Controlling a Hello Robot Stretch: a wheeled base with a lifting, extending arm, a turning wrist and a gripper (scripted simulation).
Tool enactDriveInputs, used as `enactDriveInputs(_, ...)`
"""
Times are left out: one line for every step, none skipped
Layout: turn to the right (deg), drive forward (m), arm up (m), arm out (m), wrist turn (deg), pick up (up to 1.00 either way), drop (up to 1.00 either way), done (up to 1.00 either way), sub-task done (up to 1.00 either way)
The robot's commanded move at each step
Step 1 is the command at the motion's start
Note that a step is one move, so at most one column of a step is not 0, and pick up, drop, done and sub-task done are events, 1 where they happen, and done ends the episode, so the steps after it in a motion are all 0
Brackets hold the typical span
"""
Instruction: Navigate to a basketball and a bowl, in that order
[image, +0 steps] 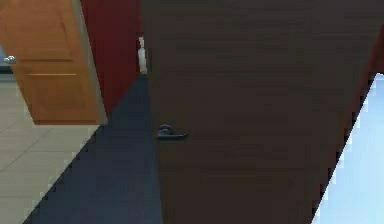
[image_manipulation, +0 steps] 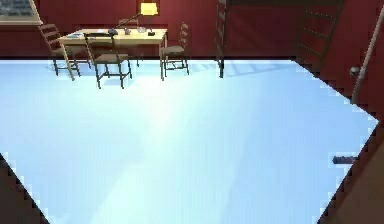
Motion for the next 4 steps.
enactDriveInputs(-45.0,0.0,0.0,0.0,0.0,0.0,0.0,0.0,0.0)
enactDriveInputs(0.0,1.0,0.0,0.0,0.0,0.0,0.0,0.0,0.0)
enactDriveInputs(-6.0,0.0,0.0,0.0,0.0,0.0,0.0,0.0,0.0)
enactDriveInputs(0.0,0.45,0.0,0.0,0.0,0.0,0.0,0.0,0.0)
